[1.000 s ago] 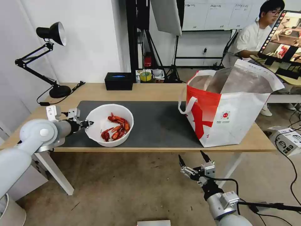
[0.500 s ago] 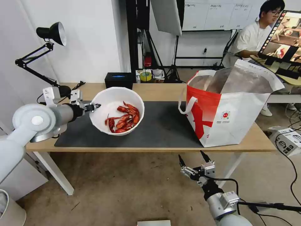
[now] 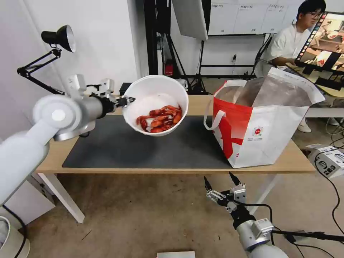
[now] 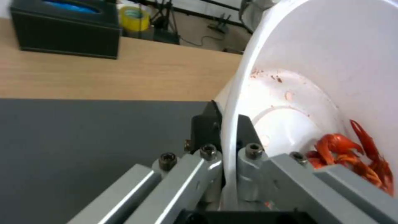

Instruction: Pick up the trash from the table and place it into the takeout bag.

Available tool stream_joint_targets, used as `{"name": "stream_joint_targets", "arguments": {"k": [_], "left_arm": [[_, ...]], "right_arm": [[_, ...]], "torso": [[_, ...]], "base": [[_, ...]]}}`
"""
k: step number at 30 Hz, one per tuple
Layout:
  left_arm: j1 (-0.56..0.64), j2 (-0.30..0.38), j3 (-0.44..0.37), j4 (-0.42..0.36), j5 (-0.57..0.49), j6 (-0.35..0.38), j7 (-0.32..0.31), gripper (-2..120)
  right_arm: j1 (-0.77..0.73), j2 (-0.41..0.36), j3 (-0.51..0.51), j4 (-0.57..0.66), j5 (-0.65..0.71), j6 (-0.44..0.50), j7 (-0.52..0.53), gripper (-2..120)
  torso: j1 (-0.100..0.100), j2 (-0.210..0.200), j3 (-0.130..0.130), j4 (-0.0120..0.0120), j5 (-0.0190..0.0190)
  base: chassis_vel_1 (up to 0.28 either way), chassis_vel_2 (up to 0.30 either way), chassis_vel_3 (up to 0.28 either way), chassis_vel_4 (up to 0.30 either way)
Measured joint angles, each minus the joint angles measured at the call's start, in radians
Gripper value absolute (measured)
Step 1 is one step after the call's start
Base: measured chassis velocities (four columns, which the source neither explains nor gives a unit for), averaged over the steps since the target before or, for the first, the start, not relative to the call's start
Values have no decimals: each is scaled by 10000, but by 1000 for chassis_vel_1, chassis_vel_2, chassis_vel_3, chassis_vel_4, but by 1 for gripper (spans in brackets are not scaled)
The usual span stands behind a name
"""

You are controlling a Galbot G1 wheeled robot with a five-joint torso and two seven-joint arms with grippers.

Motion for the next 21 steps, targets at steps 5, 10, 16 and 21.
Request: {"name": "stream_joint_targets", "arguments": {"k": [5,10,16,21], "left_arm": [[-738,-499,663,316,-46,-115,1,0],[-2044,-1677,1525,1115,-122,-309,-18,0],[-2858,-2926,1881,2095,-227,-451,-316,0],[-3385,-4023,2088,2972,-206,-649,-516,0]], "right_arm": [[0,0,0,0,0,0,0,100],[1,0,0,1,0,0,-2,100],[1,0,0,0,0,0,0,100],[0,0,0,0,0,0,0,100]], "torso": [[0,0,0,1,0],[0,-1,-1,-2,1],[1,-1,-1,0,0],[0,-1,0,-2,2]], "base": [[0,0,0,0],[0,0,0,0],[0,0,0,0],[0,0,0,0]]}}
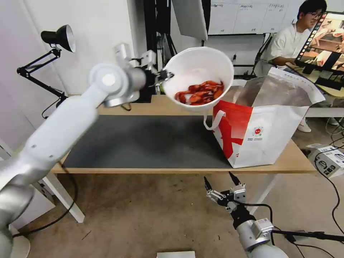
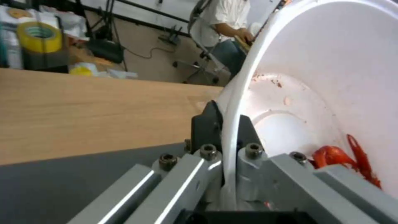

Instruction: Pick up the trash from the table and place it into the takeout bag.

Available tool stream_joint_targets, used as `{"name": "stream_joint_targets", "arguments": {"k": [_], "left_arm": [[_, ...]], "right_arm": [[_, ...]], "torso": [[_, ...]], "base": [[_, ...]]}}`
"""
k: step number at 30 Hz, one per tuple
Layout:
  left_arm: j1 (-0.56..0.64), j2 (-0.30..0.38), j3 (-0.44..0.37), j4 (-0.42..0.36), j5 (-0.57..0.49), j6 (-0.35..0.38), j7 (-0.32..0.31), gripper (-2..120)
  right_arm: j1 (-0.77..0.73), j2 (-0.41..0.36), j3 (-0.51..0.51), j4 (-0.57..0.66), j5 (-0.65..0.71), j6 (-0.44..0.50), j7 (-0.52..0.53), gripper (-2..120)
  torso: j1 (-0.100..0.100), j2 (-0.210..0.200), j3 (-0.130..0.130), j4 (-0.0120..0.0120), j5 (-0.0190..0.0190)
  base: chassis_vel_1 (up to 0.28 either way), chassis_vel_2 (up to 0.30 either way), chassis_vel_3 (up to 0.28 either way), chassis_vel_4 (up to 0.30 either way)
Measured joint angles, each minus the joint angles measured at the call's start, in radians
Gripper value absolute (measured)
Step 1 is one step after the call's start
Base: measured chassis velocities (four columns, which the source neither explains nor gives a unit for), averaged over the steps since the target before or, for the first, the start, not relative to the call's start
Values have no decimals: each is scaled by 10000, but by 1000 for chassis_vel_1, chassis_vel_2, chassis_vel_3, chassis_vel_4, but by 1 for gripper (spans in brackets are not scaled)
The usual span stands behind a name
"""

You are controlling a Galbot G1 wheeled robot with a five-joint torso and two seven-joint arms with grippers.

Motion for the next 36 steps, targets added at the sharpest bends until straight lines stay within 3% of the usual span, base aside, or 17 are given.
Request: {"name": "stream_joint_targets", "arguments": {"k": [13,19,36], "left_arm": [[-1202,-2116,755,2033,397,-284,-290,0],[-1247,-2771,1025,2677,808,-610,-382,0],[-995,-3721,1497,2950,1710,-1790,-437,0]], "right_arm": [[0,0,0,0,0,0,0,100],[0,0,0,0,0,0,-1,100],[0,0,0,0,0,0,0,100]], "torso": [[0,2,0,1,-1],[1,1,0,1,-1],[0,1,-1,2,-2]], "base": [[0,0,0,0],[0,0,0,0],[0,0,0,0]]}}
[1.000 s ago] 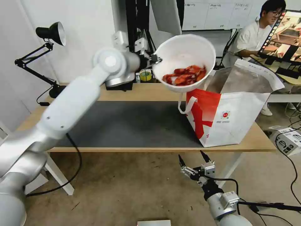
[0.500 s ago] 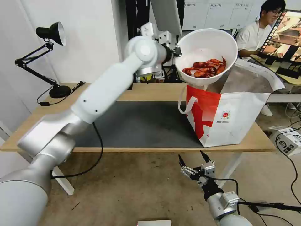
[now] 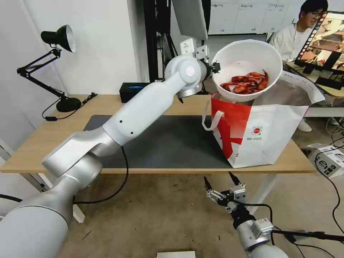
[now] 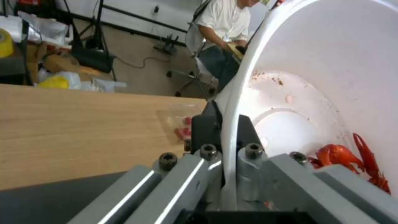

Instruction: Pick up the trash from the table and place it into the takeout bag.

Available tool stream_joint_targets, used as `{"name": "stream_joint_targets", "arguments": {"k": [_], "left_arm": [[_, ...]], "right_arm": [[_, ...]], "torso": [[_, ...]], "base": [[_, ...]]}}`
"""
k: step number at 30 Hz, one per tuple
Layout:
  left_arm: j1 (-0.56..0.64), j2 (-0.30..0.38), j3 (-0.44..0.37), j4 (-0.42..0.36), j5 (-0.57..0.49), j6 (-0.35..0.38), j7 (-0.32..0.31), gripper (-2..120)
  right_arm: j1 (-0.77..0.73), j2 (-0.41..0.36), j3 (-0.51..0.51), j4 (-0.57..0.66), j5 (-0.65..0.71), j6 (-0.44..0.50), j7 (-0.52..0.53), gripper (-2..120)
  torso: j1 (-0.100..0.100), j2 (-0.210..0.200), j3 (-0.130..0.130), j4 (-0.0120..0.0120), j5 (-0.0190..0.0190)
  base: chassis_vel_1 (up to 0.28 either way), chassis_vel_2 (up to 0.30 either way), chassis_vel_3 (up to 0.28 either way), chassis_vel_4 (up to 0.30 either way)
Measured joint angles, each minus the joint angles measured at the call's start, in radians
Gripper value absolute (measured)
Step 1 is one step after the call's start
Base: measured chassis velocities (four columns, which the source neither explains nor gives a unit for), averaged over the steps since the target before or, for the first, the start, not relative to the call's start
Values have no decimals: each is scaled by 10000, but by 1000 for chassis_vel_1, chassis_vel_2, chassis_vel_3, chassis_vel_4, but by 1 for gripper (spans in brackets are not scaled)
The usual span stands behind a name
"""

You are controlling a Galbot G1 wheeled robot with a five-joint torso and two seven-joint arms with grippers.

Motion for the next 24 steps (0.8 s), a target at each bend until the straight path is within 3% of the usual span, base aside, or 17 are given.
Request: {"name": "stream_joint_targets", "arguments": {"k": [5,11,24], "left_arm": [[67,-132,220,-29,468,-353,80,0],[259,98,900,-352,1473,-762,658,0],[367,543,1610,-888,2559,-768,1180,0]], "right_arm": [[0,0,0,0,0,0,0,100],[0,0,0,0,0,0,0,100],[0,0,0,0,0,0,0,100]], "torso": [[0,1,0,-1,0],[-1,0,0,0,-1],[-1,0,1,0,-1]], "base": [[0,0,0,0],[0,0,0,0],[0,0,0,0]]}}
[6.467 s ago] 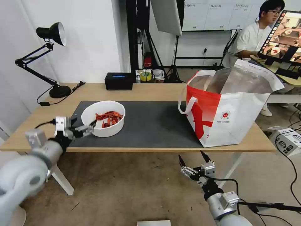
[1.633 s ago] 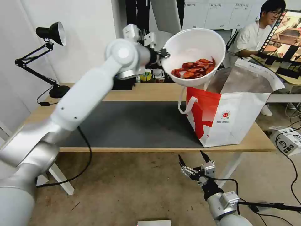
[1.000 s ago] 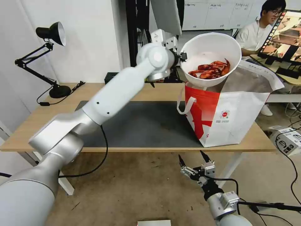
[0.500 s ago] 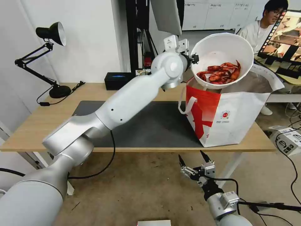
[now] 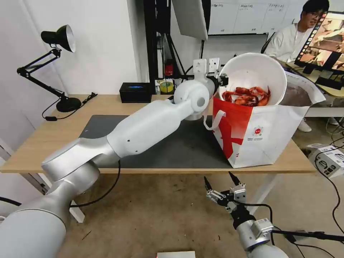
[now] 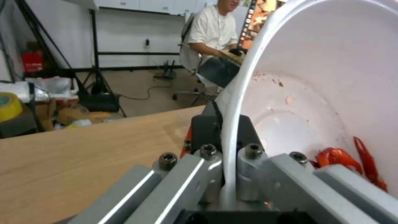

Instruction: Pick up the trash from the table and place it into the takeout bag.

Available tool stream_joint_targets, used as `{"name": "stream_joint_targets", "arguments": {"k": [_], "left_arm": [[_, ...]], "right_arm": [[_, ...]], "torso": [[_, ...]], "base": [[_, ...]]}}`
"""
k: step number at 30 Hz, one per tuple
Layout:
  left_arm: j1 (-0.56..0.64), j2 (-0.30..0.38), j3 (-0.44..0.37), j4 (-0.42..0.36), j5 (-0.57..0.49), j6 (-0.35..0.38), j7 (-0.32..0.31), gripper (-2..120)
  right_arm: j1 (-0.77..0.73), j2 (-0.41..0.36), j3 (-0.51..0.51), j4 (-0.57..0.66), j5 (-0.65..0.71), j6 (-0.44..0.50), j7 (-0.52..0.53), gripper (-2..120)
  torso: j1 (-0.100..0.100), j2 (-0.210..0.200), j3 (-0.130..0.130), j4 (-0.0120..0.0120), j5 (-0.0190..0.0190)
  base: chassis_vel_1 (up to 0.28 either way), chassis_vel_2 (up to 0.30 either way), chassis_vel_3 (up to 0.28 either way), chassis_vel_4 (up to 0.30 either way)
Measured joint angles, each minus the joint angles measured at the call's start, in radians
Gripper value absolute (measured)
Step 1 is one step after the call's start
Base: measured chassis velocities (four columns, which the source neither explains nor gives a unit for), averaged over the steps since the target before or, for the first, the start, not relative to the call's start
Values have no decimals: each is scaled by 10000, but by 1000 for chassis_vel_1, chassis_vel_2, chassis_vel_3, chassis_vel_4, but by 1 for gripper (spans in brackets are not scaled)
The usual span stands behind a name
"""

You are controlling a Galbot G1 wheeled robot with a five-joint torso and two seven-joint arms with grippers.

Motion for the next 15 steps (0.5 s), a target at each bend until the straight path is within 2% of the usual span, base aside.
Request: {"name": "stream_joint_targets", "arguments": {"k": [9,11,12,14,15], "left_arm": [[-203,15,0,-316,-628,807,324,0],[-215,12,44,-311,-658,909,180,15],[-215,12,44,-311,-658,909,180,15],[-191,76,43,-334,-684,916,118,25],[-191,76,43,-334,-684,916,118,25]], "right_arm": [[0,0,0,0,0,0,0,100],[0,0,0,0,0,0,0,100],[0,0,0,0,0,0,0,100],[0,0,0,0,0,0,1,100],[0,0,0,0,0,0,1,100]], "torso": [[0,0,-1,0,0],[-1,1,0,-1,0],[-1,1,0,-1,0],[0,2,0,-1,0],[0,2,0,-1,0]], "base": [[0,0,0,0],[0,0,0,0],[0,0,0,0],[0,0,0,0],[0,0,0,0]]}}
